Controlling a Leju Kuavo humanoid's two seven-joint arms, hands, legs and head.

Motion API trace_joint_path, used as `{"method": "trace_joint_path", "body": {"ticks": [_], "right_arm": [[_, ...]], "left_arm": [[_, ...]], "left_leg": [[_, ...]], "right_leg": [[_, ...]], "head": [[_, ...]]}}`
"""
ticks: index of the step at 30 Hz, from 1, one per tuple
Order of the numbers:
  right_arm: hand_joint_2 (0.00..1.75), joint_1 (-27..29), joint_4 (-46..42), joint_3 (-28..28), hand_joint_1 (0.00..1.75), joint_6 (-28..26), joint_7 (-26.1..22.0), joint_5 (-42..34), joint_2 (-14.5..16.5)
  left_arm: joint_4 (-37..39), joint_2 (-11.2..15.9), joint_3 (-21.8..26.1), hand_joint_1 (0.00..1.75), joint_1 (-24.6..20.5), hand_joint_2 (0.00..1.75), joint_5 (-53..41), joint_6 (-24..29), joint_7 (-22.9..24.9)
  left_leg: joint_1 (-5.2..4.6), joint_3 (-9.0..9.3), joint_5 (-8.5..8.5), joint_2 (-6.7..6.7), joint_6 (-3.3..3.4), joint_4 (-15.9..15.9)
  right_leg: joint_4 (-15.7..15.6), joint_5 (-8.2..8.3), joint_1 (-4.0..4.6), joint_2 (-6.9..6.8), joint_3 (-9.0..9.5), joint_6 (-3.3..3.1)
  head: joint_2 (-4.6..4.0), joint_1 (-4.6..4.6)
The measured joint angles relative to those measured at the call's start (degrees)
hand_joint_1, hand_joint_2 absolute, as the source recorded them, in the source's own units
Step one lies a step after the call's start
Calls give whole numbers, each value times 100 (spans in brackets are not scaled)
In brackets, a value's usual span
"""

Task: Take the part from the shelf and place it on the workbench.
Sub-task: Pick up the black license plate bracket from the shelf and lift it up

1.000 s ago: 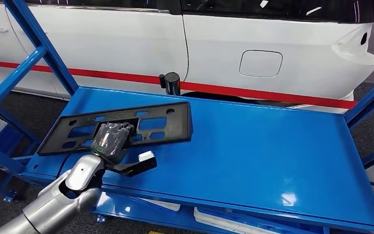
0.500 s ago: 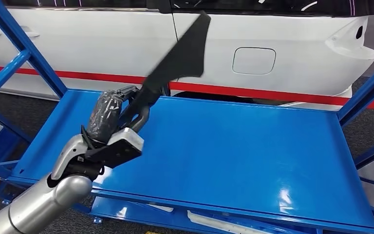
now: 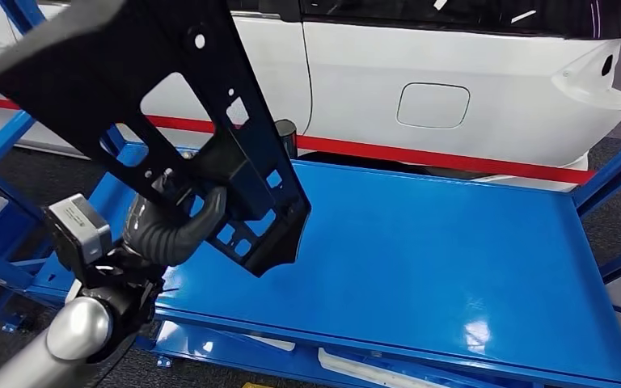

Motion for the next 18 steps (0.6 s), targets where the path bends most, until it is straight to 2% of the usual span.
{"method": "trace_joint_path", "body": {"ticks": [1, 2, 5, 7, 8, 11, 12, 13, 14, 16, 17, 18], "right_arm": [[0, -6, -1, 0, 0, -4, 2, -2, 0], [0, -13, -1, -1, 0, -11, 11, -2, 1], [0, -7, 1, -4, 0, -22, 59, -5, 3], [0, -1, 1, -4, 0, -24, 71, -8, 7], [0, -8, 1, -5, 0, -25, 73, -9, 9], [0, -19, 1, -7, 0, -34, 96, -23, 10], [0, -15, 1, -7, 0, -39, 107, -32, 9], [0, -10, 1, -7, 0, -45, 113, -42, 9], [0, -9, 1, -7, 0, -54, 108, -51, 8], [0, -14, 1, -7, 0, -63, 75, -56, 8], [0, -18, 1, -8, 0, -68, 59, -54, 8], [0, -20, 1, -8, 0, -74, 48, -42, 8]], "left_arm": [[-14, -1, -12, 175, 75, 175, 107, -88, -74], [-33, -6, -26, 175, 154, 175, 233, -188, -162], [-93, -51, -90, 175, 459, 175, 649, -482, -423], [-126, -76, -163, 175, 586, 175, 819, -619, -530], [-147, -84, -196, 175, 610, 175, 859, -660, -560], [-218, -107, -274, 175, 695, 175, 922, -726, -602], [-234, -112, -298, 175, 734, 175, 945, -738, -605], [-245, -115, -320, 175, 762, 175, 972, -747, -605], [-258, -118, -340, 175, 780, 175, 1003, -754, -605], [-289, -122, -367, 175, 788, 175, 1064, -764, -594], [-304, -124, -375, 175, 790, 175, 1085, -760, -575], [-324, -124, -380, 175, 799, 175, 1099, -740, -546]], "left_leg": [[-11, 1, -10, -6, -19, 8], [-21, -1, -20, -9, -40, 16], [-34, -4, -32, -3, -103, 24], [-14, -62, -130, 3, -153, 143], [-4, -162, -265, 4, -181, 363], [11, -712, -791, 5, -241, 1561], [11, -835, -843, 5, -245, 1809], [11, -853, -786, 5, -237, 1826], [10, -754, -634, 5, -221, 1595], [-6, -349, -258, 4, -164, 729], [-21, -172, -132, 4, -136, 361], [-37, -67, -75, 3, -115, 143]], "right_leg": [[-370, 130, 8, 3, 183, -15], [-610, 196, 12, 7, 299, -36], [-704, 200, 30, 35, 331, -113], [-716, 215, 19, 41, 331, -167], [-722, 223, 8, 38, 332, -193], [-721, 223, 7, 35, 334, -225], [-720, 222, 10, 36, 335, -226], [-720, 221, 12, 39, 338, -227], [-720, 220, 15, 44, 343, -226], [-717, 213, 27, 54, 355, -214], [-715, 208, 38, 57, 357, -200], [-714, 204, 47, 58, 355, -181]], "head": [[0, 1], [0, 1], [0, -3], [1, -10], [1, -16], [0, -31], [0, -32], [0, -32], [0, -33], [0, -33], [1, -32], [1, -32]]}}
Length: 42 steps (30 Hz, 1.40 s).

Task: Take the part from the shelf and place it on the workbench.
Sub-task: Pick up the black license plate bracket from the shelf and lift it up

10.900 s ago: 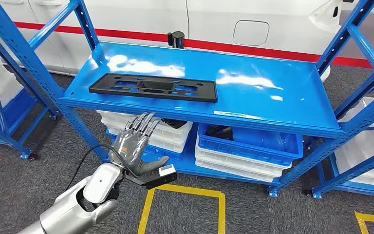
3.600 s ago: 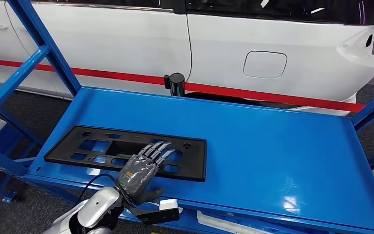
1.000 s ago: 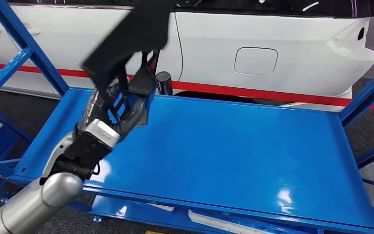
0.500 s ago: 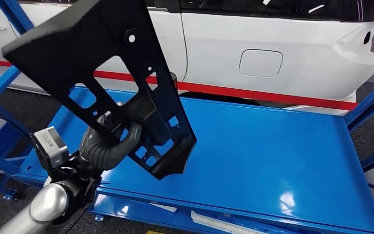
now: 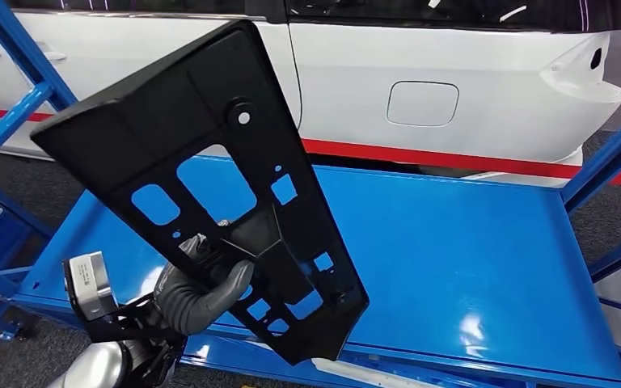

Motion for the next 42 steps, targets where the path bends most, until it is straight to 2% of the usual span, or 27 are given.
{"method": "trace_joint_path", "body": {"ticks": [3, 4, 6, 8, 9, 10, 11, 13, 15, 16, 19, 21, 23, 24, 25, 26, 29, 30, 31, 33, 35, 36, 38, 39, 40, 41, 42], "right_arm": [[0, 4, 0, 2, 0, -53, 1, 100, 10], [0, 5, 0, 4, 0, -77, 5, 142, 20], [0, 4, 0, 7, 0, -125, 23, 205, 45], [0, 9, 0, 9, 0, -166, 55, 228, 74], [0, 14, 0, 10, 0, -181, 70, 229, 84], [0, 17, 0, 10, 0, -190, 78, 228, 94], [0, 18, 0, 10, 0, -196, 80, 226, 101], [0, 9, 0, 10, 0, -205, 76, 216, 105], [0, -6, 0, 10, 0, -211, 80, 196, 109], [0, -7, 0, 10, 0, -212, 85, 186, 111], [0, 0, -1, 10, 0, -213, 96, 181, 122], [0, -7, -1, 9, 0, -216, 96, 186, 131], [0, -6, 0, 9, 0, -226, 100, 189, 138], [0, -2, 0, 10, 0, -229, 105, 190, 143], [0, 1, 0, 10, 0, -232, 111, 189, 144], [0, 1, 0, 10, 0, -234, 115, 188, 146], [0, -10, -1, 10, 0, -251, 109, 157, 153], [0, -14, -1, 10, 0, -257, 102, 130, 155], [0, -14, -1, 9, 0, -258, 92, 91, 155], [0, -13, 0, 7, 0, -257, 61, -24, 150], [0, -15, 0, -3, 0, -244, 13, -161, 126], [0, -17, 0, -9, 0, -228, -7, -217, 110], [0, -15, 0, -23, 0, -188, -19, -296, 78], [0, -10, 0, -30, 0, -170, -9, -316, 64], [0, -4, 0, -36, 0, -157, 3, -333, 52], [0, 0, 0, -41, 0, -149, 19, -344, 38], [0, 2, 0, -45, 0, -146, 38, -352, 25]], "left_arm": [[-90, 29, 7, 175, 79, 175, -13, 185, 176], [-135, 53, 17, 175, 106, 175, -25, 264, 247], [-238, 114, 44, 175, 167, 175, -128, 416, 361], [-330, 179, 77, 175, 260, 175, -372, 552, 428], [-367, 209, 97, 175, 308, 175, -504, 604, 454], [-402, 235, 119, 175, 346, 175, -623, 642, 479], [-433, 256, 139, 175, 369, 175, -721, 665, 510], [-487, 283, 159, 175, 379, 175, -894, 680, 584], [-520, 295, 173, 175, 370, 175, -1075, 707, 666], [-530, 298, 180, 175, 363, 175, -1172, 728, 699], [-546, 306, 188, 175, 345, 175, -1439, 794, 782], [-552, 313, 189, 175, 336, 175, -1552, 822, 818], [-557, 324, 187, 175, 339, 175, -1622, 837, 852], [-557, 328, 185, 175, 343, 175, -1643, 841, 868], [-557, 330, 184, 175, 347, 175, -1657, 842, 880], [-557, 330, 183, 175, 346, 175, -1663, 840, 887], [-557, 328, 169, 175, 313, 175, -1661, 804, 893], [-556, 318, 156, 175, 284, 175, -1653, 766, 890], [-553, 300, 140, 175, 254, 175, -1641, 717, 877], [-522, 235, 101, 175, 195, 175, -1583, 592, 818], [-421, 103, 29, 175, 95, 175, -1487, 459, 710], [-342, 15, -14, 175, 32, 175, -1441, 401, 650], [-155, -156, -109, 175, -76, 175, -1372, 312, 550], [-61, -230, -159, 175, -106, 175, -1352, 281, 514], [24, -294, -207, 175, -127, 175, -1340, 258, 489], [95, -349, -247, 175, -141, 175, -1335, 242, 467], [153, -400, -282, 175, -152, 175, -1334, 233, 448]], "left_leg": [[-11, 39, 27, -2, 53, -92], [0, 45, 40, -1, 79, -105], [21, 58, 59, 7, 126, -127], [12, 57, 57, 16, 145, -125], [8, 58, 55, 18, 147, -123], [6, 60, 53, 16, 148, -122], [6, 65, 51, 10, 146, -120], [3, 82, 38, -4, 128, -115], [-19, 80, 23, -13, 86, -98], [-30, 73, 22, -15, 62, -95], [-14, 36, -25, -11, -15, -43], [8, -155, -295, -6, -78, 398], [26, -531, -685, -3, -127, 1252], [33, -693, -799, -2, -143, 1601], [38, -760, -803, -2, -150, 1742], [45, -711, -701, -1, -151, 1639], [50, -131, -144, -1, -111, 417], [42, 10, -44, -1, -90, 109], [29, 72, -14, -3, -70, -42], [22, 74, -3, -6, -23, -83], [46, 78, 34, -1, 46, -120], [62, 82, 50, 4, 77, -138], [66, 78, 55, 21, 104, -139], [66, 77, 55, 29, 106, -137], [67, 76, 55, 36, 106, -135], [69, 77, 54, 40, 104, -132], [74, 79, 50, 42, 99, -125]], "right_leg": [[4, -12, -3, -4, -6, 75], [68, -69, -7, -11, -27, 102], [557, -383, -17, -26, -229, 146], [1383, -771, -26, -31, -594, 172], [1674, -852, -29, -31, -728, 179], [1752, -819, -31, -32, -767, 182], [1602, -683, -33, -32, -697, 179], [804, -289, -37, -39, -316, 169], [164, -78, -33, -40, -17, 136], [45, -66, -23, -37, 31, 113], [19, -45, -17, -30, 29, 17], [6, -27, -36, -33, 30, -46], [8, -28, -33, -35, 24, -73], [9, -29, -32, -35, 23, -75], [10, -29, -33, -33, 25, -76], [10, -30, -35, -27, 31, -76], [18, -39, -21, 0, 44, -60], [21, -40, -8, 5, 34, -39], [24, -40, 2, 6, 21, -17], [19, -32, 8, 5, 2, 44], [158, -144, 1, -1, -57, 104], [385, -289, -2, -5, -156, 132], [1132, -668, -15, -11, -498, 172], [1483, -794, -22, -11, -666, 187], [1672, -822, -30, -13, -761, 201], [1640, -739, -43, -17, -749, 214], [1378, -564, -61, -23, -625, 228]], "head": [[0, 1], [0, 3], [-1, 12], [-1, 20], [-1, 20], [-1, 21], [-1, 21], [-1, 21], [0, 19], [0, 17], [-1, 12], [0, 1], [-1, -9], [-1, -9], [-1, -10], [-1, -10], [-1, -12], [0, -10], [0, -9], [0, -4], [0, 1], [0, 7], [0, 18], [-1, 21], [-1, 22], [-1, 22], [-1, 23]]}}
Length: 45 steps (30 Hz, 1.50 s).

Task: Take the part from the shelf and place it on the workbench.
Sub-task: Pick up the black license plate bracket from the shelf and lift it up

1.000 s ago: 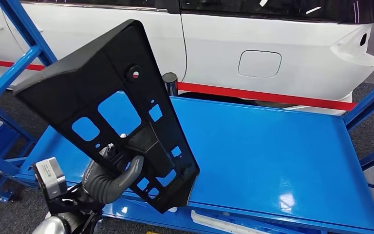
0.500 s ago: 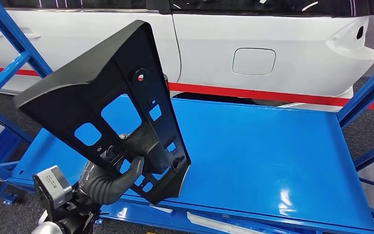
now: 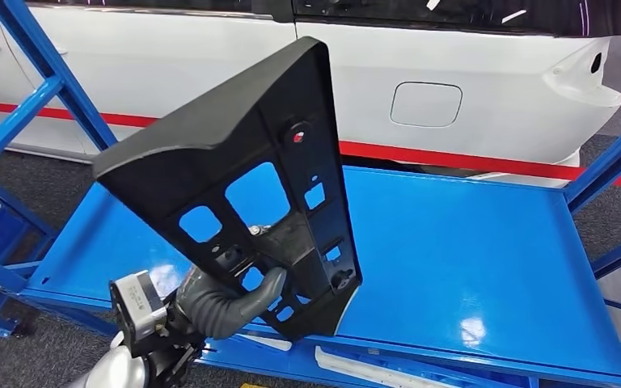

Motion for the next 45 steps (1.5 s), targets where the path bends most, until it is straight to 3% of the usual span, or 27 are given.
{"method": "trace_joint_path", "body": {"ticks": [2, 4, 7, 8, 10, 12, 13, 14, 15, 16, 18, 20, 22, 24, 27, 29, 30, 33, 34, 37, 39, 42, 43, 44, 45], "right_arm": [[0, -4, 0, -6, 0, 1, 31, -11, -21], [0, -8, 0, -10, 0, 1, 42, -16, -26], [0, -1, 0, -18, 0, -1, 29, -27, -31], [0, -1, 0, -24, 0, -2, 18, -28, -32], [0, -4, 0, -37, 0, -5, -17, -30, -33], [0, 0, 0, -47, 0, -8, -44, -32, -34], [0, 2, 0, -50, 0, -8, -45, -33, -34], [0, 4, 0, -52, 0, -8, -40, -36, -36], [0, 4, 0, -54, 0, -8, -33, -39, -37], [0, 2, 0, -56, 0, -8, -25, -42, -37], [0, -12, 0, -57, 0, -7, -17, -53, -23], [0, -25, 0, -58, 0, -5, -10, -64, -11], [0, -18, 1, -59, 0, -4, -2, -66, -13], [0, -9, 2, -59, 0, -4, 10, -66, -16], [0, -12, 2, -59, 0, -4, 39, -62, -20], [0, -6, 2, -59, 0, -4, 43, -56, -21], [0, -2, 2, -59, 0, -4, 39, -49, -22], [0, -9, 2, -59, 0, -5, -7, -25, -32], [0, -11, 2, -59, 0, -7, -31, -20, -36], [0, 14, 2, -59, 0, -10, -67, -8, -43], [0, 18, 2, -59, 0, -13, -67, -4, -44], [0, -12, 2, -59, 0, -13, -62, 13, -45], [0, -12, 2, -59, 0, -13, -61, 17, -45], [0, -9, 2, -59, 0, -13, -59, 20, -46], [0, -5, 2, -59, 0, -12, -58, 21, -46]], "left_arm": [[75, -80, -49, 175, -26, 175, 2, -7, -30], [131, -136, -91, 175, -58, 175, 16, -8, -58], [184, -167, -140, 175, -75, 175, 67, -8, -85], [195, -168, -147, 175, -76, 175, 87, -8, -88], [216, -167, -149, 175, -77, 175, 125, -9, -92], [233, -167, -149, 175, -77, 175, 175, -16, -96], [241, -167, -149, 175, -78, 175, 198, -23, -99], [248, -167, -149, 175, -80, 175, 210, -30, -102], [254, -167, -149, 175, -83, 175, 218, -35, -104], [259, -167, -149, 175, -90, 175, 219, -39, -106], [265, -167, -148, 175, -103, 175, 219, -41, -106], [269, -167, -148, 175, -112, 175, 219, -48, -108], [273, -168, -149, 175, -125, 175, 219, -56, -112], [285, -173, -151, 175, -142, 175, 220, -60, -115], [318, -177, -158, 175, -139, 175, 223, -62, -119], [339, -175, -172, 175, -129, 175, 222, -67, -119], [344, -175, -180, 175, -131, 175, 221, -69, -119], [347, -175, -192, 175, -160, 175, 221, -72, -117], [347, -175, -192, 175, -176, 175, 222, -73, -115], [348, -177, -200, 175, -200, 175, 231, -75, -103], [348, -177, -203, 175, -207, 175, 249, -76, -98], [352, -174, -207, 175, -198, 175, 279, -76, -86], [357, -173, -213, 175, -191, 175, 286, -76, -83], [363, -172, -222, 175, -186, 175, 291, -76, -81], [369, -171, -232, 175, -184, 175, 292, -76, -80]], "left_leg": [[-4, -9, -24, -6, -39, 43], [-25, -39, -41, -15, -98, 91], [-14, -69, -44, -20, -172, 110], [-1, -110, -122, -19, -193, 203], [9, -340, -472, -17, -233, 748], [6, -684, -861, -17, -252, 1578], [4, -780, -938, -17, -247, 1829], [-2, -768, -908, -19, -227, 1859], [-13, -630, -776, -30, -195, 1636], [-27, -396, -584, -86, -141, 1217], [-53, 17, -324, -310, -7, 404], [-83, 132, -275, -436, 77, 106], [-85, 147, -194, -354, 98, 21], [-52, 192, -61, -244, 110, -136], [-61, 175, 24, -30, 120, -209], [-84, 142, 32, 121, 117, -194], [-92, 130, 34, 186, 115, -182], [-131, 103, 34, 313, 96, -137], [-149, 87, 38, 335, 77, -119], [-173, 39, 57, 366, 2, -83], [-151, -58, -118, 264, -66, 132], [-85, -503, -772, 81, -170, 1253], [-67, -626, -906, 64, -195, 1588], [-46, -651, -926, 57, -214, 1716], [-28, -581, -855, 55, -227, 1640]], "right_leg": [[-809, 367, -36, -8, 396, 27], [-1246, 503, -44, 7, 591, 1], [-1272, 527, -22, 23, 568, -106], [-1277, 544, -23, 23, 562, -145], [-1285, 572, -31, 25, 538, -204], [-1283, 595, -15, 39, 497, -243], [-1282, 607, -4, 56, 478, -255], [-1282, 621, 8, 85, 465, -263], [-1282, 633, 20, 124, 459, -266], [-1282, 647, 29, 169, 456, -264], [-1281, 683, 34, 249, 438, -240], [-1295, 733, 7, 316, 396, -170], [-1348, 789, -13, 378, 371, -74], [-1207, 653, 7, 281, 283, -13], [-183, 48, 15, 50, -138, 31], [204, -84, 11, 12, -226, 47], [56, 4, 11, -5, -97, 45], [-1139, 421, 35, -125, 667, -21], [-1398, 483, 49, -154, 813, -54], [-1533, 531, 54, -160, 837, -137], [-1550, 581, 21, -156, 806, -210], [-1554, 654, 10, -133, 717, -283], [-1550, 674, 11, -119, 684, -286], [-1545, 694, 11, -101, 655, -280], [-1539, 711, 9, -85, 633, -271]], "head": [[0, 1], [1, -3], [0, -9], [0, -11], [0, -19], [0, -24], [0, -25], [0, -25], [0, -26], [0, -26], [0, -24], [0, -27], [1, -32], [1, -17], [0, 13], [0, 17], [0, 17], [0, 17], [0, 15], [0, 8], [0, 0], [0, -14], [0, -15], [0, -16], [0, -16]]}}
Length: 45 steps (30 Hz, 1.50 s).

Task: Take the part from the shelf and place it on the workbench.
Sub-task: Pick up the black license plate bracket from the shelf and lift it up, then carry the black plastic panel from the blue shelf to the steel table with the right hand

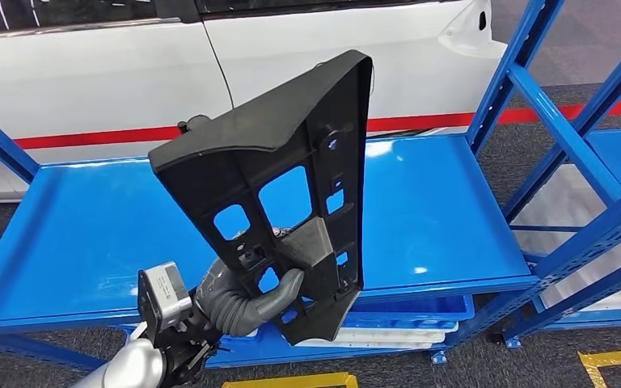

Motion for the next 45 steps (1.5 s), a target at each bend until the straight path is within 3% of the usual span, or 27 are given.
{"method": "trace_joint_path", "body": {"ticks": [4, 6, 9, 10, 12, 14, 15, 16, 17, 19, 21, 23, 25, 27, 29, 30, 31, 32, 35, 37, 39, 41, 45], "right_arm": [[0, -8, 0, 0, 0, 4, -3, 2, -1], [0, -13, 0, -1, 0, 7, -7, 3, -4], [0, -4, 0, 0, 0, 8, -9, 3, -10], [0, -1, 0, 0, 0, 8, -10, 4, -12], [0, 1, 0, 0, 0, 8, -11, 5, -16], [0, 4, 0, 0, 0, 8, -11, 8, -16], [0, 6, 0, 0, 0, 9, -10, 10, -16], [0, 8, 0, 0, 0, 9, -9, 12, -16], [0, 8, 0, 0, 0, 10, -7, 15, -18], [0, -1, 0, 0, 0, 10, -1, 32, -22], [0, -11, 0, 0, 0, 11, 13, 65, -23], [0, -1, 0, 0, 0, 11, 29, 95, -22], [0, 9, 0, 0, 0, 9, 33, 126, -21], [0, 2, 0, 1, 0, -1, 37, 172, -10], [0, 3, 0, 8, 0, -26, 69, 230, 14], [0, 8, 0, 13, 0, -39, 88, 259, 31], [0, 13, 0, 19, 0, -49, 105, 283, 46], [0, 15, 0, 25, 0, -55, 115, 303, 63], [0, 2, 0, 55, 0, -58, 134, 357, 121], [0, -6, 0, 74, 0, -61, 144, 381, 155], [0, -5, 0, 90, 0, -62, 162, 390, 172], [0, -2, 0, 103, 0, -62, 195, 397, 177], [0, 0, 0, 109, 0, -62, 214, 401, 176]], "left_arm": [[7, 1, -24, 175, -6, 175, 1, 0, 0], [8, 1, -28, 175, -8, 175, 3, 0, 1], [11, 2, -38, 175, -4, 175, 5, 4, 2], [12, 2, -41, 175, -7, 175, 5, 9, 3], [18, 2, -49, 175, -7, 175, 1, 27, 8], [29, 2, -56, 175, 3, 175, -8, 55, 15], [36, 2, -58, 175, 9, 175, -27, 74, 17], [41, 3, -58, 175, 15, 175, -61, 96, 19], [45, 3, -59, 175, 19, 175, -111, 126, 23], [48, 4, -56, 175, 24, 175, -242, 204, 44], [47, 9, -48, 175, 42, 175, -370, 292, 85], [46, 25, -34, 175, 97, 175, -469, 366, 127], [39, 57, -4, 175, 174, 175, -560, 441, 172], [6, 118, 56, 175, 251, 175, -673, 538, 254], [-55, 214, 140, 175, 352, 175, -777, 638, 356], [-89, 269, 187, 175, 408, 175, -809, 676, 403], [-122, 320, 233, 175, 454, 175, -827, 704, 440], [-160, 368, 281, 175, 487, 175, -840, 725, 474], [-294, 483, 420, 175, 524, 175, -889, 781, 539], [-367, 552, 509, 175, 569, 175, -916, 809, 562], [-404, 610, 574, 175, 625, 175, -925, 830, 576], [-419, 637, 623, 175, 652, 175, -926, 846, 580], [-433, 662, 685, 175, 708, 175, -923, 866, 579]], "left_leg": [[35, 768, 569, -23, 8, -1403], [15, 879, 631, -48, 46, -1695], [6, 806, 697, -47, 156, -1699], [13, 784, 732, -41, 204, -1706], [23, 729, 792, -21, 277, -1717], [13, 663, 835, -4, 298, -1711], [8, 632, 855, 0, 291, -1707], [6, 608, 872, 1, 280, -1700], [8, 589, 886, 1, 267, -1691], [-3, 555, 896, -1, 232, -1649], [-30, 504, 911, -2, 175, -1602], [-34, 463, 944, -1, 111, -1585], [-7, 398, 844, -8, 52, -1470], [10, 179, 461, -16, -2, -932], [10, -125, 32, -17, -33, -111], [9, -203, -65, -19, -35, 149], [7, -179, -56, -19, -24, 194], [0, -31, 59, -21, -1, -18], [-53, 685, 507, -35, 130, -1284], [-84, 839, 582, -48, 191, -1625], [-78, 816, 640, -49, 228, -1655], [-47, 785, 727, -41, 274, -1702], [-38, 677, 825, -13, 306, -1715]], "right_leg": [[36, 37, 8, 57, -44, 50], [55, 68, 26, 68, -89, 104], [85, 85, 16, 72, -166, 210], [197, -13, 8, 68, -223, 236], [808, -435, -8, 59, -474, 266], [1624, -850, -14, 57, -773, 290], [1840, -921, -17, 56, -824, 299], [1805, -876, -21, 56, -752, 303], [1549, -744, -27, 54, -566, 304], [683, -442, -35, 46, -35, 304], [179, -324, -34, 47, 222, 271], [161, -312, -18, 54, 183, 207], [166, -264, -15, 50, 138, 125], [160, -211, -20, 45, 83, 42], [162, -169, -1, 45, 22, -9], [164, -148, 11, 46, -7, -23], [165, -129, 24, 47, -31, -30], [165, -111, 37, 49, -50, -32], [170, -66, 78, 50, -83, -13], [176, -30, 91, 41, -114, 35], [175, -5, 86, 35, -142, 96], [361, -181, 78, 37, -232, 157], [1660, -970, 41, 38, -719, 252]], "head": [[0, -2], [1, 0], [0, 3], [0, 5], [0, 9], [0, 13], [0, 14], [0, 14], [0, 14], [0, 15], [0, 10], [0, 4], [1, 3], [1, -1], [0, -5], [0, -6], [0, -7], [1, -8], [1, -9], [0, -8], [0, -8], [0, 1], [0, 16]]}}
